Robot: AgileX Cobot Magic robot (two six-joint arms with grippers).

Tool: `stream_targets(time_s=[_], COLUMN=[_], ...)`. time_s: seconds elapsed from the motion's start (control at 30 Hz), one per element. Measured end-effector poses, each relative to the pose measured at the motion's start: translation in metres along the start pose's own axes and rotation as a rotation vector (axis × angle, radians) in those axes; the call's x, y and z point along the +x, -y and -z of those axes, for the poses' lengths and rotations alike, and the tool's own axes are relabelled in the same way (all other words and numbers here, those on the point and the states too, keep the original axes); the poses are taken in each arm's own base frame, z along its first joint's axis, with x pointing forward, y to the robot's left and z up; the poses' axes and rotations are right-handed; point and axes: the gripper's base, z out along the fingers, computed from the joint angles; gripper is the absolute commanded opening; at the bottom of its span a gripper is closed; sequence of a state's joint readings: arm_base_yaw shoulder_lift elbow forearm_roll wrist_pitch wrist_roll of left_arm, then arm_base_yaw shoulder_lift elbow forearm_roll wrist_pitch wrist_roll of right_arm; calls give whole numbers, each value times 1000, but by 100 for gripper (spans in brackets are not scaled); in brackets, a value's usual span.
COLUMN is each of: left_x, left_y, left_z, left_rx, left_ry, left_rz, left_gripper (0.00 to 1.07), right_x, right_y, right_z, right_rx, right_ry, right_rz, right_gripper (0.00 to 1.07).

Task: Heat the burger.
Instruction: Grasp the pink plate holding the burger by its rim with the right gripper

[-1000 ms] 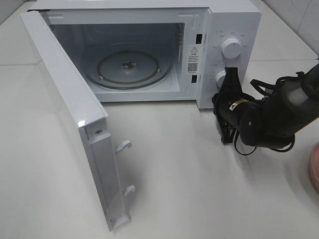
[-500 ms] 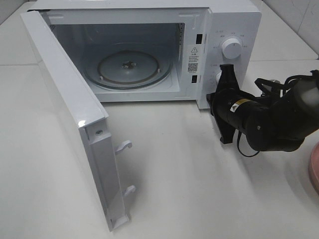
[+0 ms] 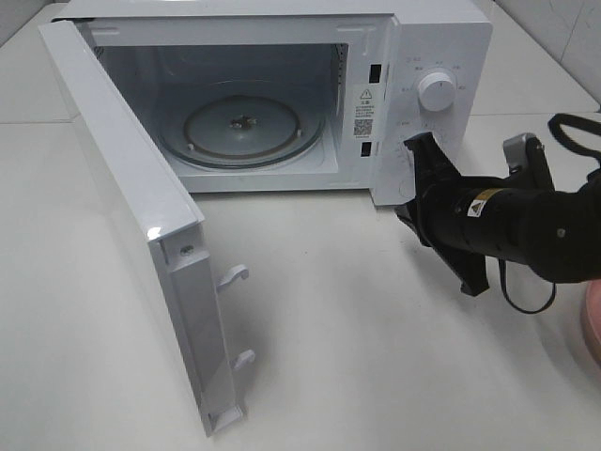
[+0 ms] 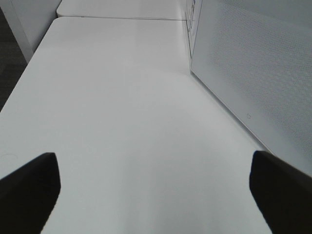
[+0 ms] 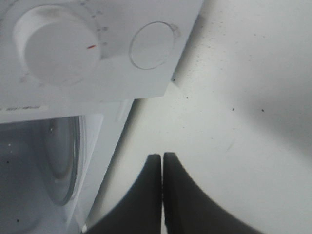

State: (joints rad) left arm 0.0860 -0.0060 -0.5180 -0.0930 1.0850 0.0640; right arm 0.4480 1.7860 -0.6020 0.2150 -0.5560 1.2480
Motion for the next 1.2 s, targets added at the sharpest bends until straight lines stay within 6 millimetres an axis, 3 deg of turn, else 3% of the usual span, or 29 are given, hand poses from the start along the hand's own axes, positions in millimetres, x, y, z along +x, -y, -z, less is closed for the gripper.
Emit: stream_targets(time_s=[0.1, 0.43, 0.57, 1.2], left_x=[0, 0, 0, 0], left_y=[0, 0, 0, 0], left_z=[0, 0, 0, 0], left_rx=[0, 0, 0, 0], left_ry=[0, 0, 0, 0], left_rz=[0, 0, 0, 0], left_gripper=[98, 98, 98, 98], right_x=[-1, -4, -5, -38], right_y=[-7, -30, -35, -48], right_z=[7, 41, 47, 72], right_rx=[-7, 29, 75, 577], right_ry=[-5, -77, -124, -548], right_rz=[71, 568, 664, 1178], right_gripper=[0, 1, 2, 7])
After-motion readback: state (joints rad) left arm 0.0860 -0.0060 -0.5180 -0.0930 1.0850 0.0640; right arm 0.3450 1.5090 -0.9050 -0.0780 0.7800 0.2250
